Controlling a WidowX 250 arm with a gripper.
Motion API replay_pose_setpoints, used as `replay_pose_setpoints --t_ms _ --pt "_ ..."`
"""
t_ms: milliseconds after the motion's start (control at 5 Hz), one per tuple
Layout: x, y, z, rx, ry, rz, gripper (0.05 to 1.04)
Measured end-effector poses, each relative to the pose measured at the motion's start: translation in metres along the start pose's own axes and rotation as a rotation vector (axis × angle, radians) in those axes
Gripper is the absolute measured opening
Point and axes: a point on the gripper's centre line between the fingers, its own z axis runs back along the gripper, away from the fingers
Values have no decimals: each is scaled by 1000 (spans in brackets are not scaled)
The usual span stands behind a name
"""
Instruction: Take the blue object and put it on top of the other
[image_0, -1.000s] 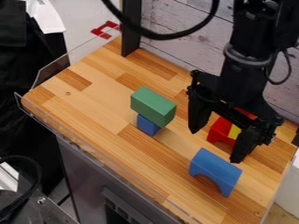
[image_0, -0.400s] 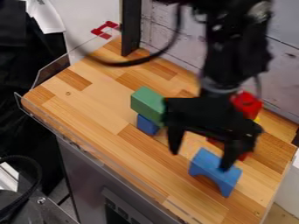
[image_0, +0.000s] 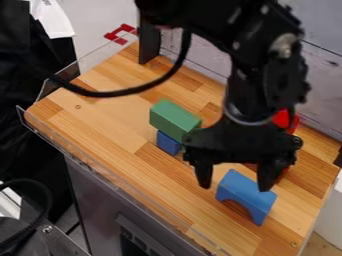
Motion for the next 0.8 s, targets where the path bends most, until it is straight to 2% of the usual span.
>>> replay_pose_setpoints --t_ms 200,400,600,800 --pt "-2 -8 -1 5 -45 133 1000" --pt "-4 -17 -4 59 -92 299 1000" --pt "-3 -25 -5 89 -105 419 1000" --pt "-2 -33 -7 123 -71 480 1000"
